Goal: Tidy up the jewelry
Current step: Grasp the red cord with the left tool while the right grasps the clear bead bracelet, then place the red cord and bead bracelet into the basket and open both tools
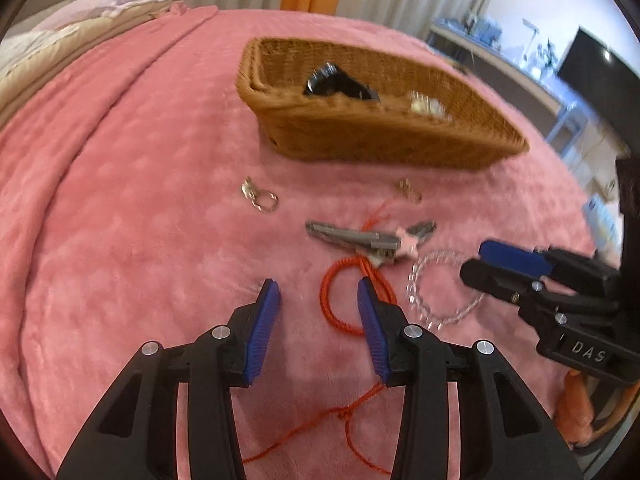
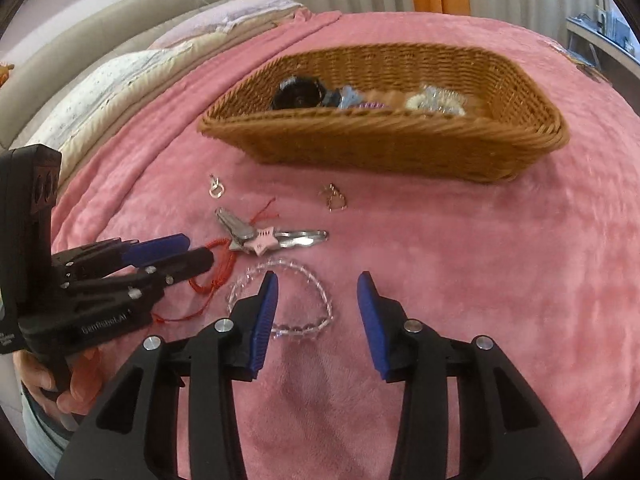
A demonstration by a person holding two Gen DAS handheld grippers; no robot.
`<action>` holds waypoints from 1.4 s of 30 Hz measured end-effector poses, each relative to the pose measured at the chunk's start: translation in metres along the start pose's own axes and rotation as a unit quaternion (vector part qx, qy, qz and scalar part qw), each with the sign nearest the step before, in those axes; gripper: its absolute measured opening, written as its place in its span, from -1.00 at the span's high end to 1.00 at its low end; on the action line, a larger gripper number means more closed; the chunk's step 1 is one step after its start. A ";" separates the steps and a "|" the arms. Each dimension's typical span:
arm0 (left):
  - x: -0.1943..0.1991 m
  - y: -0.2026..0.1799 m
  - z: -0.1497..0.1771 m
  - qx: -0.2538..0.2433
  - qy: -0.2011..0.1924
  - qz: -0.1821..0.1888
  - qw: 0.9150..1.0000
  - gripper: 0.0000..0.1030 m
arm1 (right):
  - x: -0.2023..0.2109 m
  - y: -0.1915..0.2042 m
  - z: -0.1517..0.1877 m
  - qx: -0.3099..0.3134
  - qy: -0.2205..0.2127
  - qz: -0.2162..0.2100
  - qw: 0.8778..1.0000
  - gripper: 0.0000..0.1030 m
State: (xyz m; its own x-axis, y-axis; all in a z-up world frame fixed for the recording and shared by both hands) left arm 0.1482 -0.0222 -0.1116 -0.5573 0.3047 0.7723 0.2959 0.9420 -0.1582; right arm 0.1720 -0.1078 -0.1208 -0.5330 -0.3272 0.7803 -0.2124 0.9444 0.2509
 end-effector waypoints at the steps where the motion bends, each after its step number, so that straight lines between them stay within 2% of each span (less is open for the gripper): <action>1: 0.003 0.000 0.003 -0.006 -0.001 -0.008 1.000 0.25 | 0.000 0.002 0.000 0.003 0.000 0.001 1.000 0.27; 2: 0.002 -0.001 0.003 -0.012 -0.001 -0.018 1.000 0.28 | 0.000 0.003 -0.001 0.005 -0.001 0.003 1.000 0.27; 4: 0.002 -0.002 0.004 -0.023 -0.001 -0.042 0.999 0.50 | 0.000 0.005 -0.002 0.010 -0.002 0.006 1.000 0.27; 6: 0.004 -0.001 0.006 -0.027 -0.003 -0.047 0.999 0.87 | -0.004 0.006 -0.003 0.015 0.002 0.008 1.000 0.27; 7: 0.006 0.000 0.008 -0.028 -0.003 -0.048 0.998 0.93 | -0.005 0.007 -0.002 0.017 0.006 0.007 1.000 0.27; 11: 0.013 0.006 0.012 -0.011 -0.008 -0.046 0.999 0.95 | -0.008 0.009 0.001 0.025 0.014 0.010 1.000 0.27; 13: 0.019 0.011 0.017 -0.002 -0.012 -0.046 0.999 0.95 | -0.008 0.011 0.004 0.034 0.016 0.020 0.999 0.37; 15: 0.022 0.014 0.021 0.005 -0.015 -0.043 0.999 0.95 | -0.008 0.014 0.006 0.048 0.016 0.031 0.998 0.64; 18: 0.030 0.017 0.027 0.017 -0.021 -0.033 0.999 0.95 | -0.006 0.015 0.010 0.055 0.014 0.040 0.998 0.87; 24: 0.053 0.018 0.035 0.037 -0.055 -0.003 0.998 0.95 | 0.014 0.016 0.017 0.053 -0.005 0.033 0.998 0.88; 31: 0.077 0.005 0.037 0.040 -0.075 0.004 0.996 0.95 | 0.050 0.016 0.023 0.032 -0.021 0.006 0.999 0.88; 35: 0.098 -0.006 0.030 0.033 -0.095 0.011 0.995 0.95 | 0.077 0.019 0.018 0.014 -0.036 -0.018 0.999 0.88; 42: 0.143 -0.031 0.003 -0.003 -0.143 0.011 0.990 0.95 | 0.120 0.019 0.001 0.012 -0.065 0.000 0.998 0.88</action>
State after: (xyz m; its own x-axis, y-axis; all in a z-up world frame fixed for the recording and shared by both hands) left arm 0.0574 -0.0072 0.0020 -0.7473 0.3523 0.5634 0.3137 0.9345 -0.1682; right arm 0.1030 -0.1294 -0.0228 -0.6342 -0.3303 0.6991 -0.2306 0.9438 0.2367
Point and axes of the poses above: each gripper's, at about its wrist camera, not at the fingertips, and x roughly against the way its jaws point, y to its left, z to its underside, the point moved 6 cm from there along -x, roughly the way its jaws point, and after that the axes turned 3 degrees about -y, right-handed, at the moved point
